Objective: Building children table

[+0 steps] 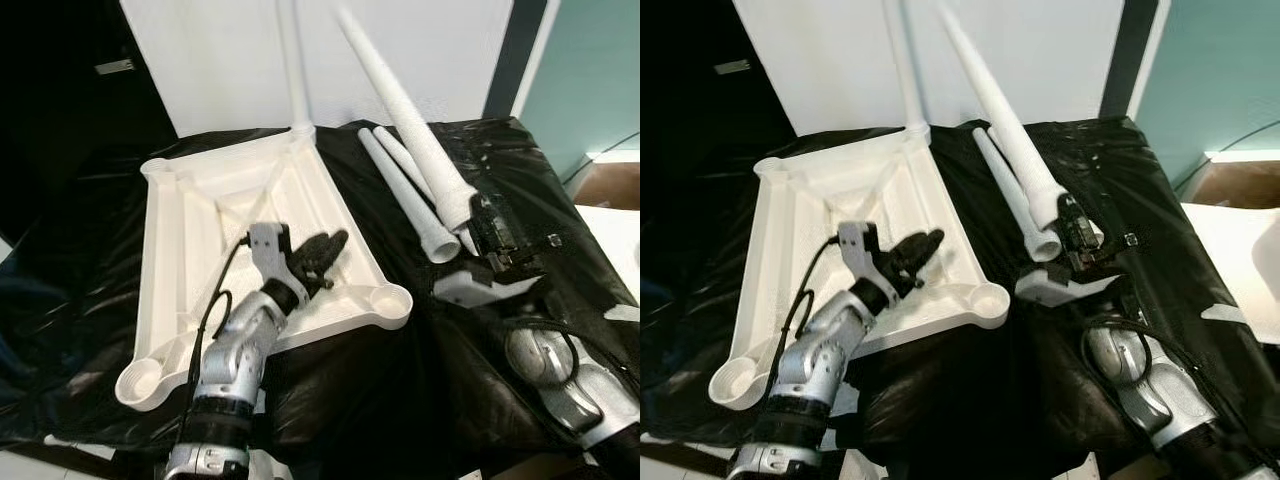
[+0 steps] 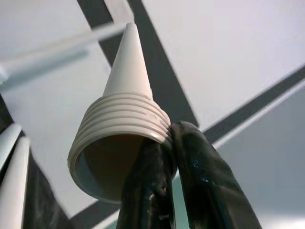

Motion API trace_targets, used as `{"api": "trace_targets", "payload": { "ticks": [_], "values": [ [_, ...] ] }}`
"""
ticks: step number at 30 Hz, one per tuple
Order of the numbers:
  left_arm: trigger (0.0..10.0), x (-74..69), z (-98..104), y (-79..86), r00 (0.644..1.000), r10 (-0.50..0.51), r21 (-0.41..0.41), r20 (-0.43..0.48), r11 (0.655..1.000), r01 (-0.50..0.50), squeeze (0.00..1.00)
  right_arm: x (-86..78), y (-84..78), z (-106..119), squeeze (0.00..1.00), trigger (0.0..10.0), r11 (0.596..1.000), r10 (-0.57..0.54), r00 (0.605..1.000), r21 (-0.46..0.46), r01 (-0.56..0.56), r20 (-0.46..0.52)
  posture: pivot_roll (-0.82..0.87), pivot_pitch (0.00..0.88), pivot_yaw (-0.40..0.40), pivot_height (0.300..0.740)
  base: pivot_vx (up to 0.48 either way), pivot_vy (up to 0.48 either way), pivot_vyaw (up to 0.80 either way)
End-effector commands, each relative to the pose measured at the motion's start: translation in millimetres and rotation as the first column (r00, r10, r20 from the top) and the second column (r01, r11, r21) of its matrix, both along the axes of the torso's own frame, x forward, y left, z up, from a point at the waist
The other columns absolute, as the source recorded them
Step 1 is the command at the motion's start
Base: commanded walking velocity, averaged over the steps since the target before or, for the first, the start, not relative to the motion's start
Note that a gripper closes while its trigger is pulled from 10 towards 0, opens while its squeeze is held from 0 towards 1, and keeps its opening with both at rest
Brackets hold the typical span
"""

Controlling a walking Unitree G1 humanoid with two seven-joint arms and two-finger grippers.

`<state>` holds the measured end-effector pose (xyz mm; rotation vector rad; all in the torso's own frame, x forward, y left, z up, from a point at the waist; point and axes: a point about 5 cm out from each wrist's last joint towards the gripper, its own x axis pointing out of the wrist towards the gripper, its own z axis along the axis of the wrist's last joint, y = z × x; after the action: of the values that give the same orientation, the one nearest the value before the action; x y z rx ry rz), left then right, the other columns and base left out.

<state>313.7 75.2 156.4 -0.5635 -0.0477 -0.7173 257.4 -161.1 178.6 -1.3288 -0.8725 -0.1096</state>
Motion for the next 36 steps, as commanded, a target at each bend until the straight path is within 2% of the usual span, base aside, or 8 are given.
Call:
{"api": "trace_targets", "payload": {
  "ticks": [1,6,7,10,11,12,13,36],
  "values": [
    [10.0,-0.4,1.8,-0.4,0.994,-0.108,-0.119,-0.013,0.987,0.106,0.00,-7.0,3.7,-7.9,0.00,0.0,0.997,0.053,0.999,-0.058,-0.052,0.006,-0.09,0.000,0.097,0.740,0.000,0.000,0.00],
    [10.0,1.3,15.2,-1.1,0.983,-0.185,-0.308,-0.021,0.936,0.169,0.00,-12.6,2.9,-14.7,0.00,0.0,0.988,0.097,0.995,-0.118,-0.096,0.002,-0.09,0.000,0.097,0.740,0.000,0.000,0.00],
    [10.0,3.6,38.1,8.7,0.965,-0.257,-0.518,0.058,0.818,0.250,1.00,-14.3,-1.3,-21.5,0.00,0.0,0.980,0.119,0.993,-0.159,-0.120,-0.016,-0.09,0.000,0.097,0.740,0.000,0.000,0.00],
    [10.0,7.4,48.8,16.2,0.961,-0.262,-0.603,0.092,0.754,0.263,1.00,-15.3,-2.5,-23.2,0.00,0.0,0.974,0.136,0.991,-0.182,-0.135,-0.011,-0.09,0.000,0.097,0.740,0.000,0.000,0.00],
    [10.0,10.8,49.1,17.9,0.965,-0.250,-0.613,0.078,0.751,0.245,0.21,-16.2,-1.5,-23.7,0.00,0.0,0.968,0.157,0.987,-0.198,-0.156,-0.009,-0.10,0.000,0.102,0.740,0.000,0.000,0.00],
    [10.0,10.8,49.1,17.9,0.965,-0.250,-0.613,0.078,0.751,0.245,0.21,-16.2,-1.5,-23.7,0.00,0.0,0.968,0.157,0.987,-0.198,-0.156,-0.009,-0.10,0.000,0.102,0.740,0.000,0.000,0.00],
    [10.0,14.9,48.4,19.0,0.970,-0.236,-0.621,0.056,0.753,0.219,0.00,-17.2,-0.4,-26.2,0.00,0.0,0.957,0.190,0.982,-0.221,-0.190,-0.023,-0.09,0.000,0.101,0.740,0.000,0.000,0.00],
    [10.0,25.6,22.8,25.5,0.971,-0.198,-0.465,-0.130,0.878,0.117,0.00,-17.2,-6.2,-24.5,0.00,0.0,0.941,0.239,0.970,-0.255,-0.223,0.035,-0.09,0.000,0.119,0.740,0.000,0.000,0.00]
  ]
}}
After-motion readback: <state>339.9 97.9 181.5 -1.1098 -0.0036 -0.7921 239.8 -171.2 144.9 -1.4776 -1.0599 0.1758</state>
